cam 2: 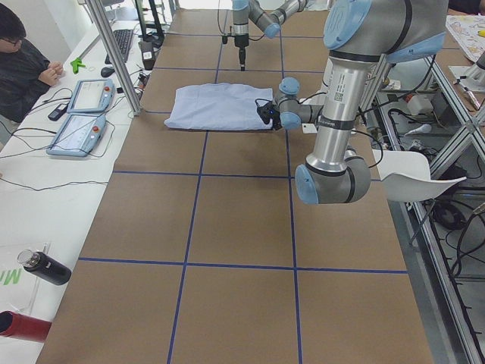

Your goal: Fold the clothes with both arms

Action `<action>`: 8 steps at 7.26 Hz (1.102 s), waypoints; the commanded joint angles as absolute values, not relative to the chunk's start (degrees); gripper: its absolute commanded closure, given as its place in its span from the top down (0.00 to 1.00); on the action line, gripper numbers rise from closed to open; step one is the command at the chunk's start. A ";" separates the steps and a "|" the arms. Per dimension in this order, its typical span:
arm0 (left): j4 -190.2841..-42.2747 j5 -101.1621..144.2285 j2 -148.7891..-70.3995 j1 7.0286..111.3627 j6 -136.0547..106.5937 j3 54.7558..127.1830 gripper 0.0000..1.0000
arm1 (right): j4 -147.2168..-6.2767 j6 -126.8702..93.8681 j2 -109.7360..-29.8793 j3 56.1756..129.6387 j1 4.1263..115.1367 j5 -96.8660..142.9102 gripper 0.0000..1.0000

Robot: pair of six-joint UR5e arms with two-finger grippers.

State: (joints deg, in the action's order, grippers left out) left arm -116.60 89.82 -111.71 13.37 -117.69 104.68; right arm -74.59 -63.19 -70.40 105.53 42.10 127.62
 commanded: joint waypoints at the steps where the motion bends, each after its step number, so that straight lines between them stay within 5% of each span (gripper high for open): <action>1: -116.63 89.82 -112.06 13.36 -117.69 104.42 0.55 | -74.62 -63.19 -70.40 105.56 42.10 127.62 1.00; 6: -116.63 89.74 -112.50 13.45 -117.77 103.54 0.49 | -74.62 -63.19 -70.40 105.47 42.10 127.62 1.00; 8: -116.63 89.82 -112.50 13.80 -117.69 103.80 0.16 | -74.62 -63.19 -70.49 105.47 42.10 127.62 1.00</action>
